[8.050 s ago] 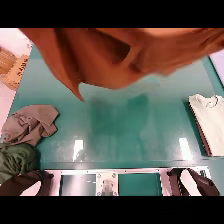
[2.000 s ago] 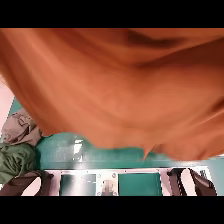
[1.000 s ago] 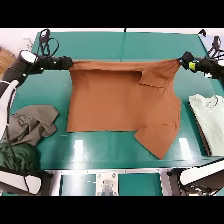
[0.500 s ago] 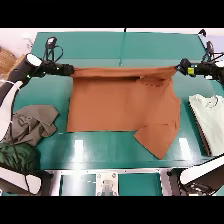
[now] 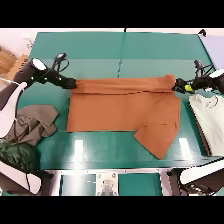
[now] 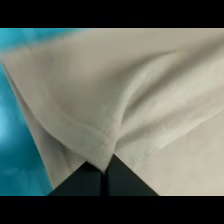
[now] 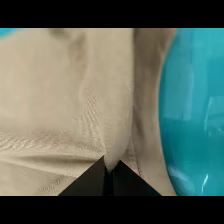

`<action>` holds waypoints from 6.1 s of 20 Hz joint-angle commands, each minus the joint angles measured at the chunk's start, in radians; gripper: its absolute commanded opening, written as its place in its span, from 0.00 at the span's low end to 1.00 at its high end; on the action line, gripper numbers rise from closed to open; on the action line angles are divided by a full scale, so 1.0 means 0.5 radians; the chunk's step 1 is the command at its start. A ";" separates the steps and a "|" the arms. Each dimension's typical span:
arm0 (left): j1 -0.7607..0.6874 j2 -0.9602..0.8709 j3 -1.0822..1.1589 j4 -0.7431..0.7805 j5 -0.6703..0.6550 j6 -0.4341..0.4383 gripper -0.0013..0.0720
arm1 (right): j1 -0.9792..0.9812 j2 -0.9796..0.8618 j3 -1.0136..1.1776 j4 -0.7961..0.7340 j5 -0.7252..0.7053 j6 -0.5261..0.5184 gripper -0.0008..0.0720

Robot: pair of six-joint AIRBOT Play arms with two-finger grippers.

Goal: Fold the shirts.

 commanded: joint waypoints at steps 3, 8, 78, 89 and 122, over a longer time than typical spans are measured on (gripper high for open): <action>-0.001 -0.079 0.002 0.014 -0.145 -0.137 0.05 | -0.001 0.008 -0.086 -0.038 -0.047 0.006 0.03; 0.000 -0.077 0.063 0.014 -0.295 -0.295 0.62 | -0.005 0.018 0.011 -0.018 0.121 0.082 0.42; -0.155 -0.091 0.087 -0.261 0.314 -0.863 0.06 | 0.105 -0.051 0.175 0.340 0.101 0.790 0.06; 0.192 -0.151 0.539 -0.258 0.048 -0.975 0.94 | -0.352 -0.197 0.381 0.186 0.520 0.357 0.83; -1.261 -0.664 0.564 -0.662 0.831 -0.867 0.05 | 0.468 0.196 1.211 0.548 1.405 0.329 0.03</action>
